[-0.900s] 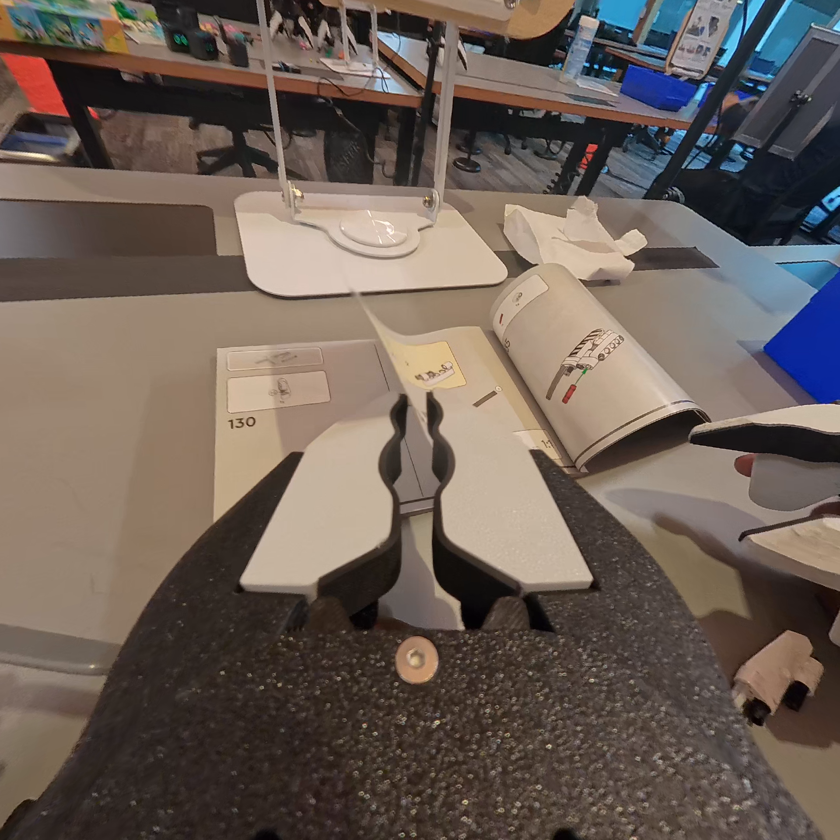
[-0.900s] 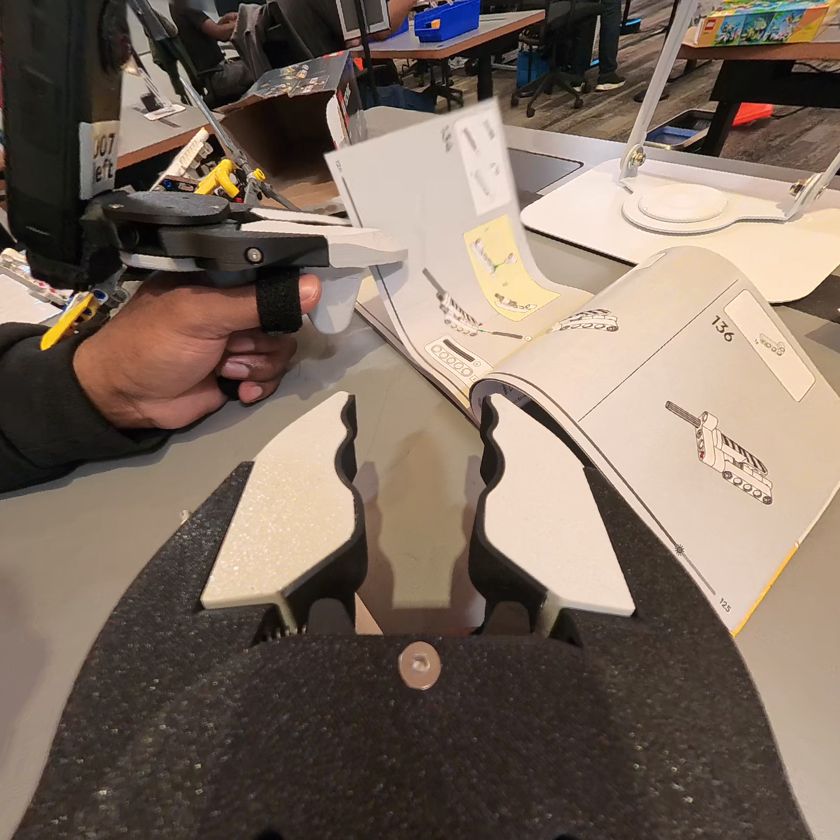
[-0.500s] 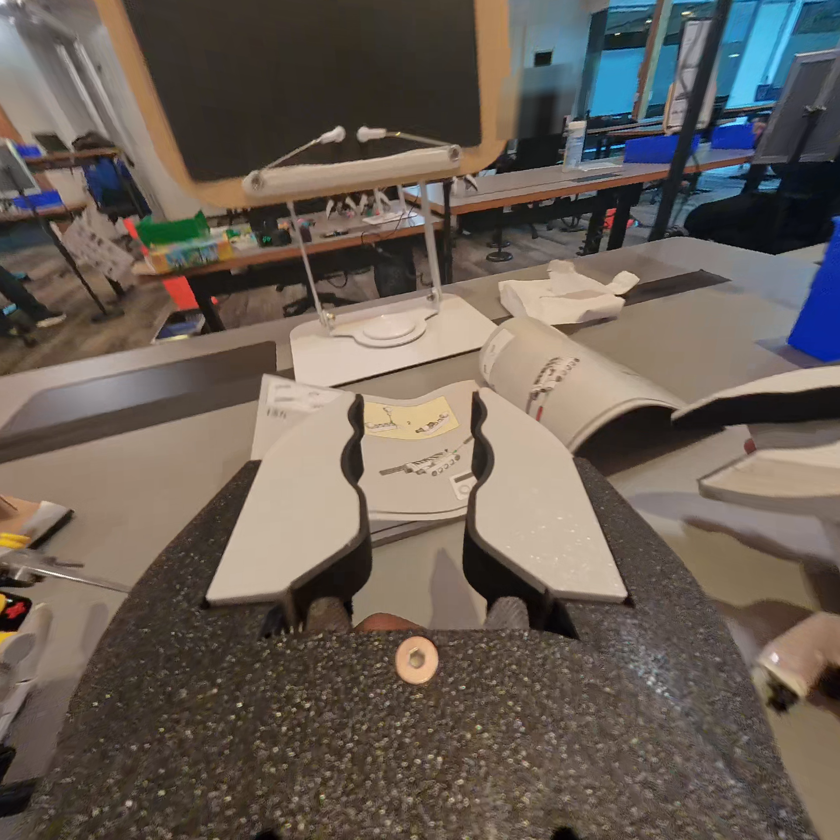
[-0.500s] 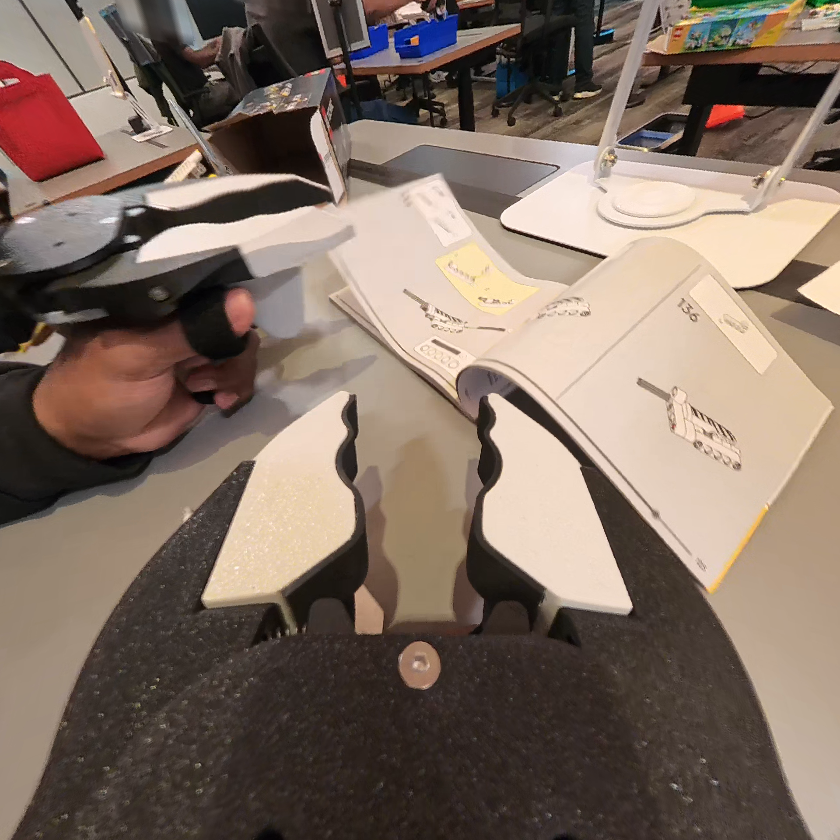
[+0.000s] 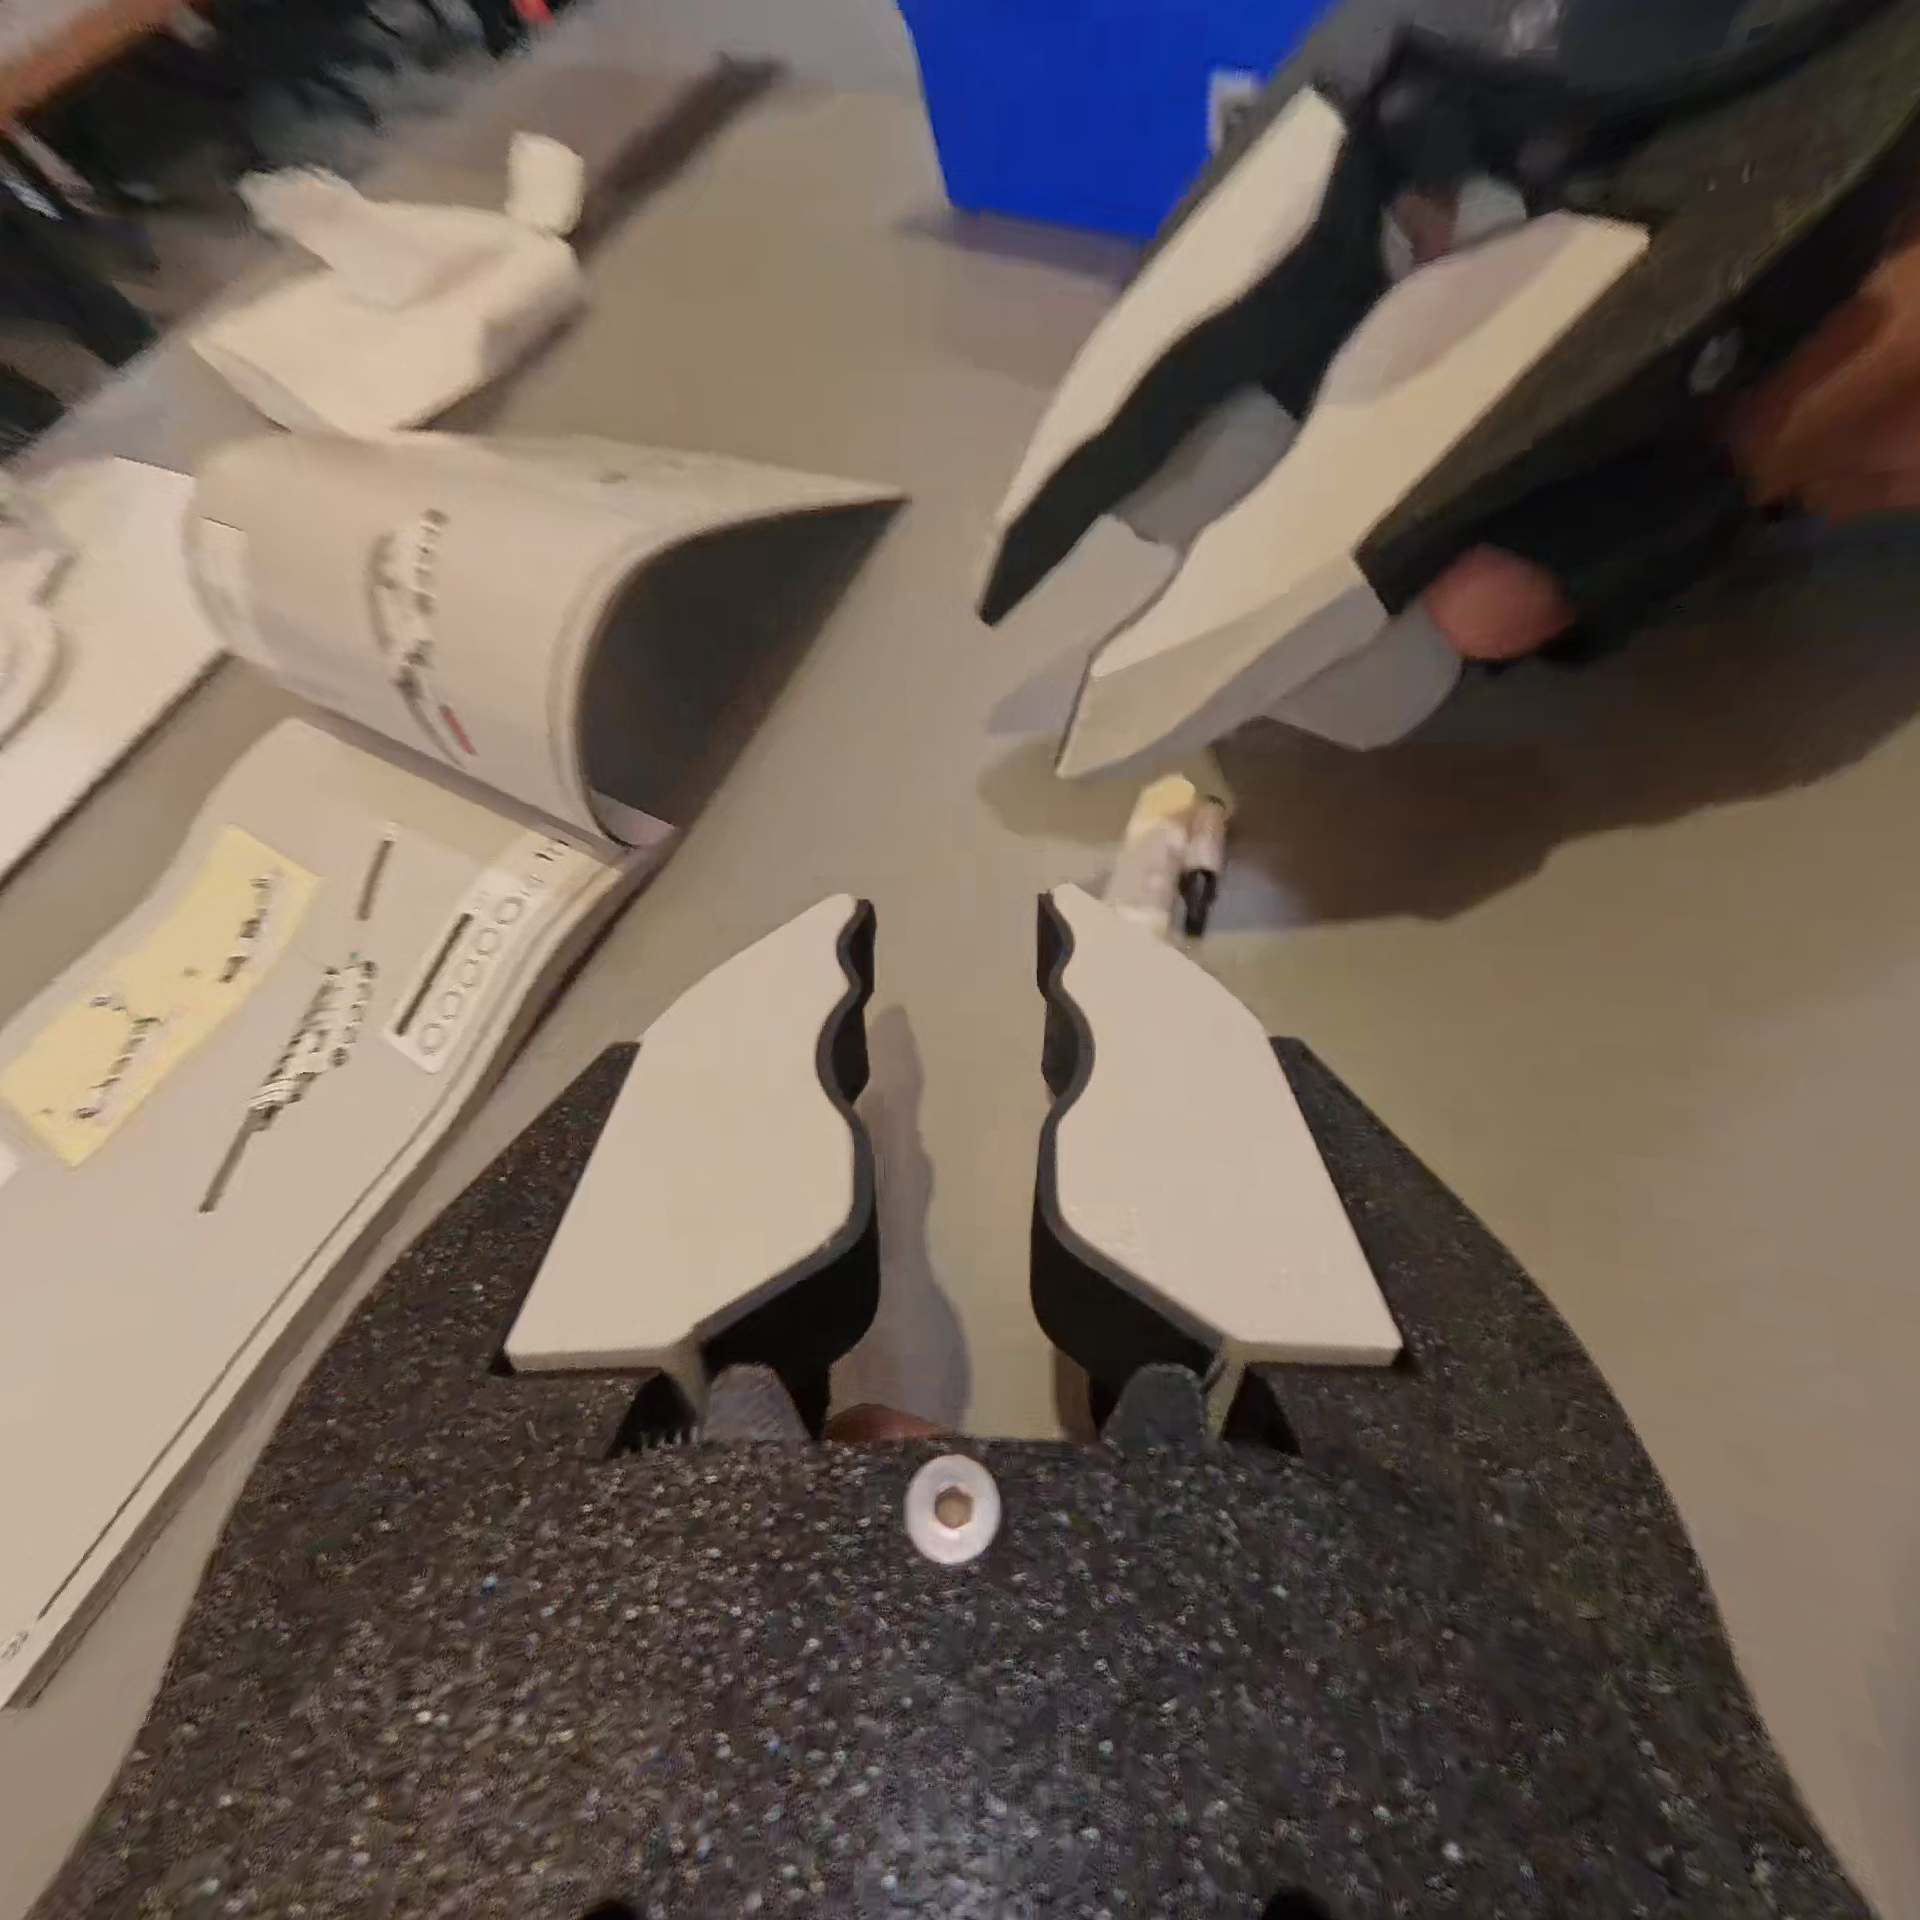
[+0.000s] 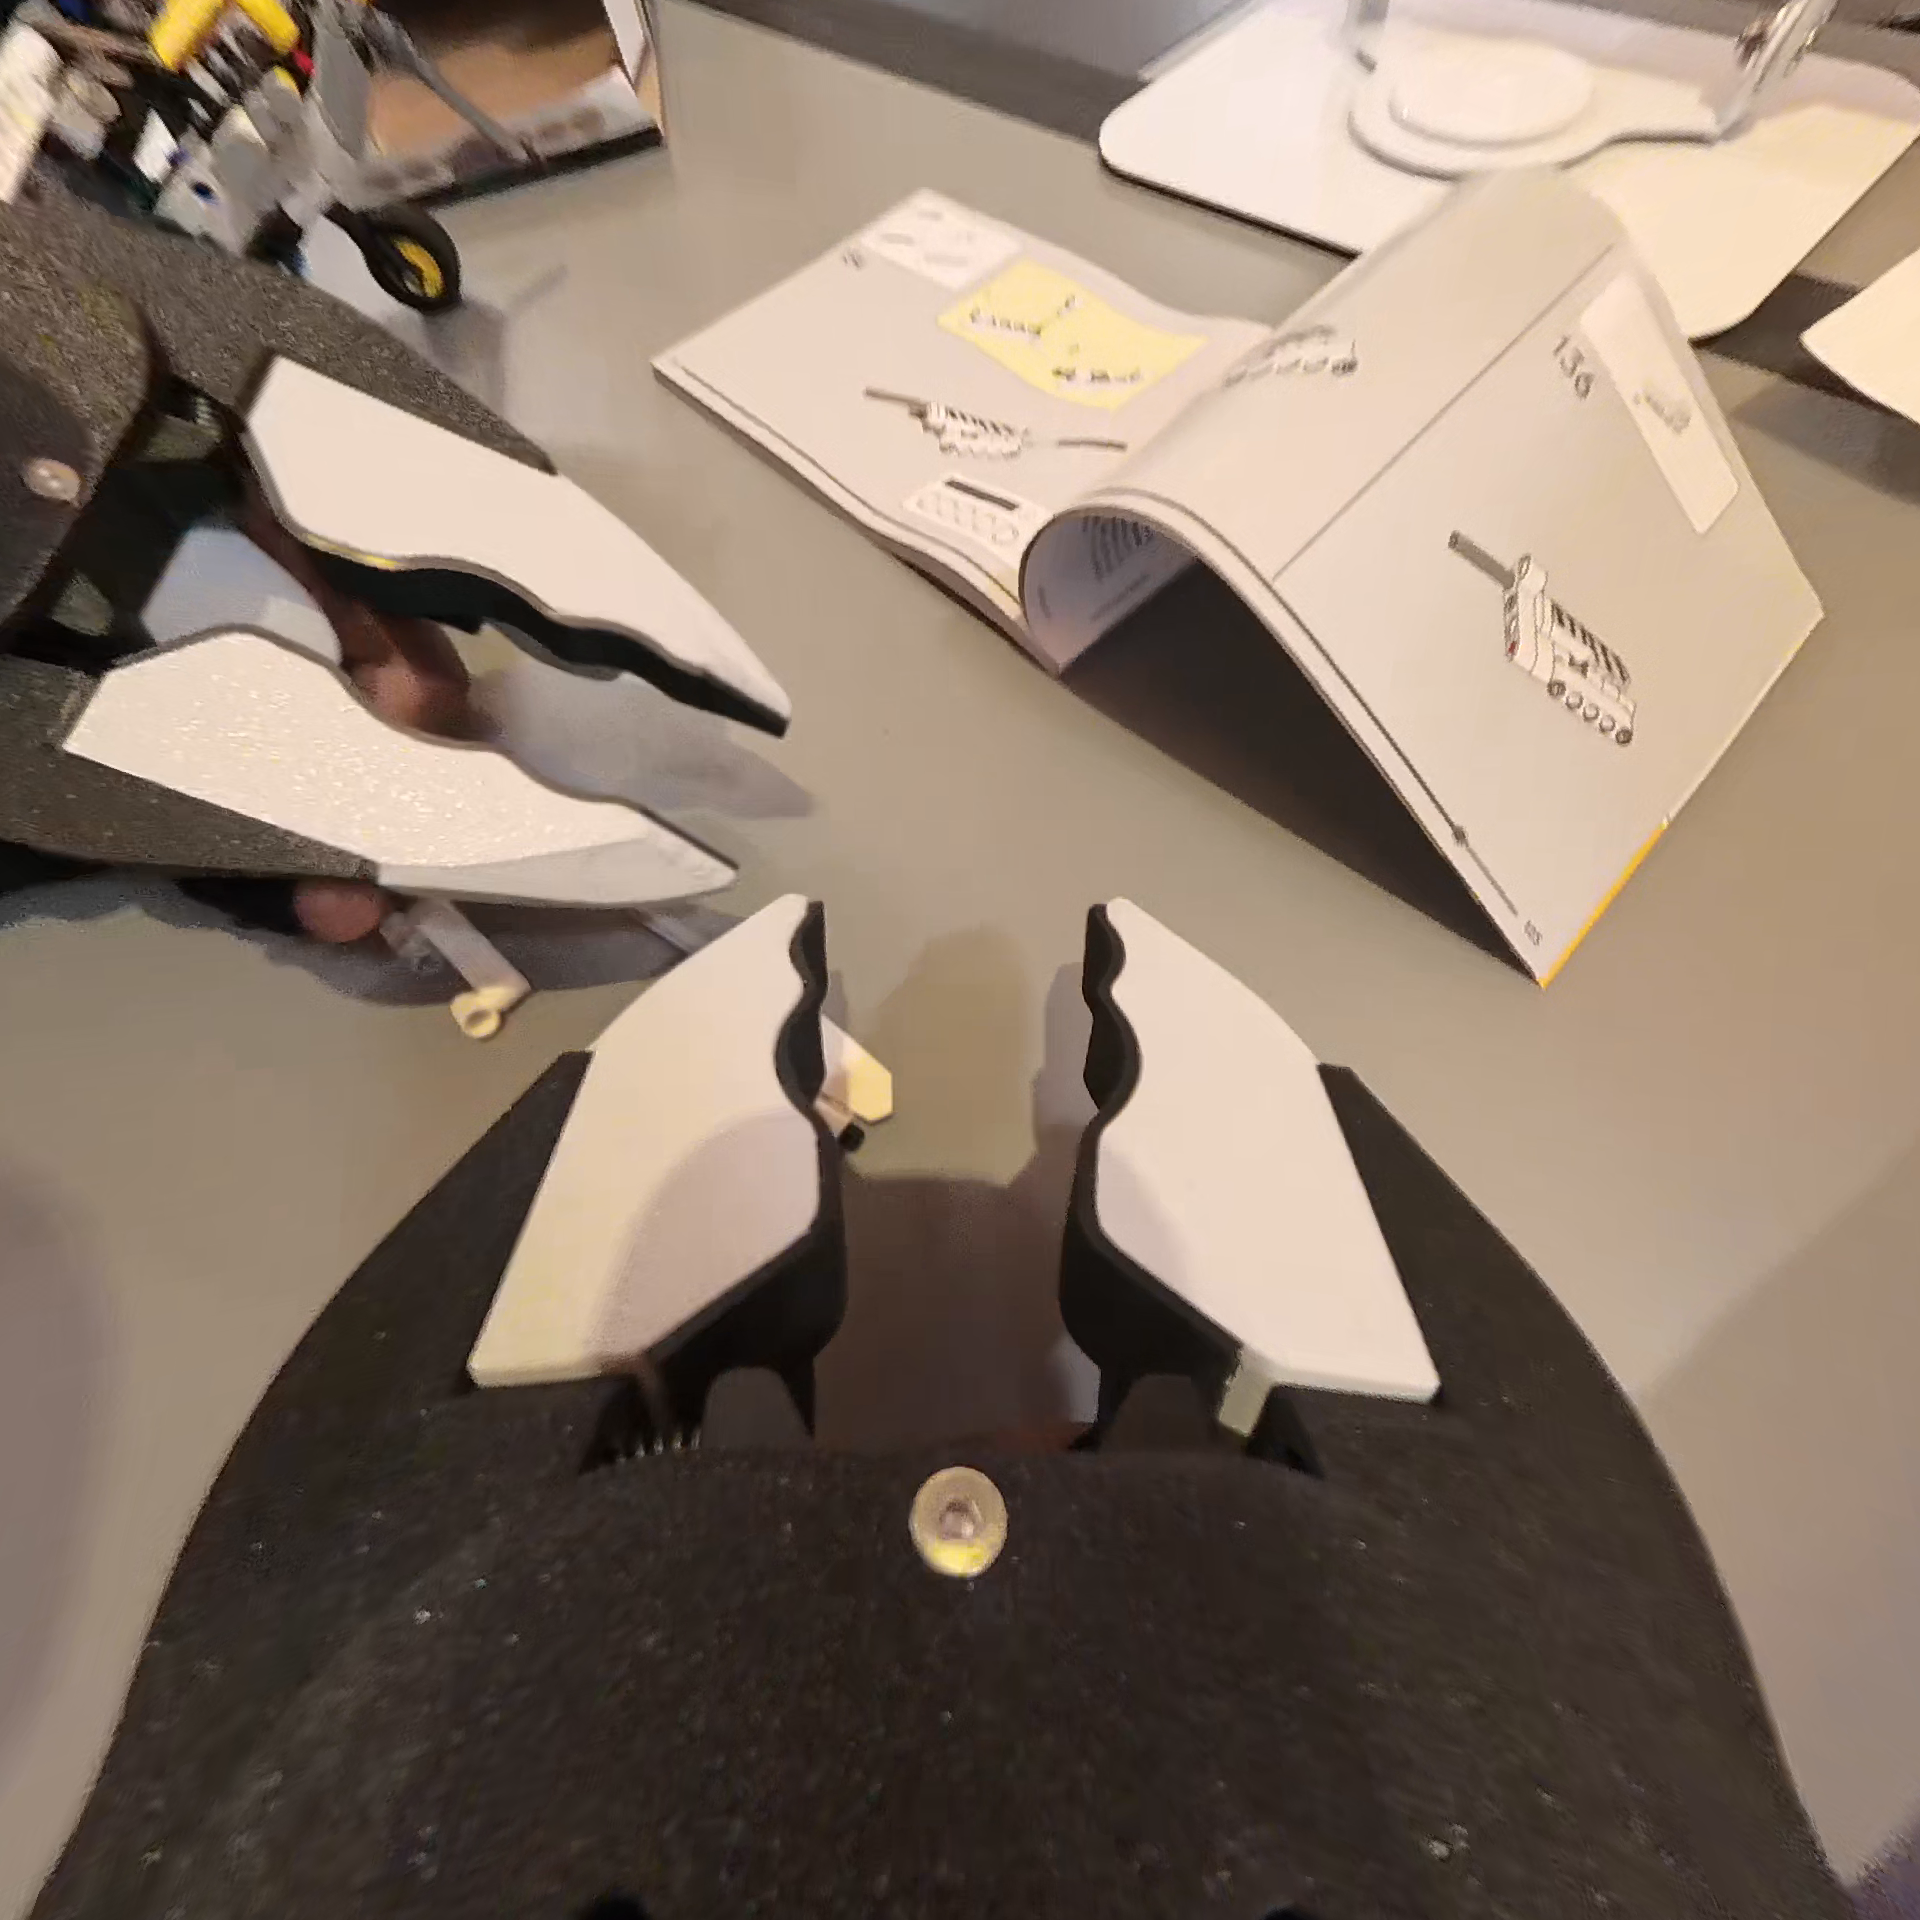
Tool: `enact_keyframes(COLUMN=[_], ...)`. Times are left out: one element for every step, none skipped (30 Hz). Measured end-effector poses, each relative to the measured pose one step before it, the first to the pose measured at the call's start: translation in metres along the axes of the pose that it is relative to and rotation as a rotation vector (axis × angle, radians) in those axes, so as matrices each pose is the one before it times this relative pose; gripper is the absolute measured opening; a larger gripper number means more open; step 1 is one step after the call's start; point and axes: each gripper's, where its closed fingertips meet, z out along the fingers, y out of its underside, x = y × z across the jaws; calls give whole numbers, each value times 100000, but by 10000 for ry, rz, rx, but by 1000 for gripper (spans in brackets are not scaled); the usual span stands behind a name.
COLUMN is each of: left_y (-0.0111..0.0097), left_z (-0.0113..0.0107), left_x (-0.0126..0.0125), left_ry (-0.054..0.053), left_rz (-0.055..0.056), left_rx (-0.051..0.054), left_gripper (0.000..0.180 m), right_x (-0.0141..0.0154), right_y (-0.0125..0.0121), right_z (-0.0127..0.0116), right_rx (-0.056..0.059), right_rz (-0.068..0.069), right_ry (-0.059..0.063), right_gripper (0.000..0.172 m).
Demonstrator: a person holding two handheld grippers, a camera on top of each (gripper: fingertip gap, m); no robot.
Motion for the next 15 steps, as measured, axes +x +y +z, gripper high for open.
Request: enact_keyframes(left_y=[463, 241, 103, 124, 117, 86, -17, -72, -4, -22, -40, -60, -33, -3, -14], left_z=[174, 168, 164, 169, 175, 176, 106, 38, 49, 69, 68, 82, 75, 68, 70], left_x=[522, 280, 340, 385, 323, 361, 348, 313, 329, 231, 70, -22, -12, 56, 74], left_ry=[349, 152, 168, 186, 118, 139, 130, 136, 169, 114, 8, -47, -28, 18, 38], left_rz=[191, 171, 170, 201, 201, 166, 151, 92, 50, 60, 76, 73, 56, 34, 12], left_rx=[-373, -226, -146, -168, -169, -134, -56, -19, -76, -70, -60, -44, -68, -83, -61], left_gripper=[30, 30, 30, 31, 31, 31, 30, 30, 30, 29, 28, 27, 27, 27, 26], right_x=[57, 10, 31, 47, 34, 35, 50, 81, 111, 119, 101, 34, 72, 123, 119], right_y=[383, 347, 294, 228, 179, 145, 101, 94, 80, 68, 62, 50, -15, -47, -2], right_z=[-47, -20, -20, -26, -47, -65, -84, -107, -117, -121, -114, -117, -138, -118, -94], right_rx=[-229, -208, -177, -136, -104, -75, -48, -34, -23, -4, 13, -21, 24, 44, 11], right_rz=[-43, -45, -41, -32, -39, -41, -37, -28, -15, 1, 28, 34, 28, 14, -4], right_ry=[82, 51, 51, 57, 33, 13, 8, 17, 27, 28, 5, -38, 9, 32, 45], right_gripper=[48, 48, 48, 48, 47, 47, 47, 47, 47, 47, 46, 46, 46, 46, 46])
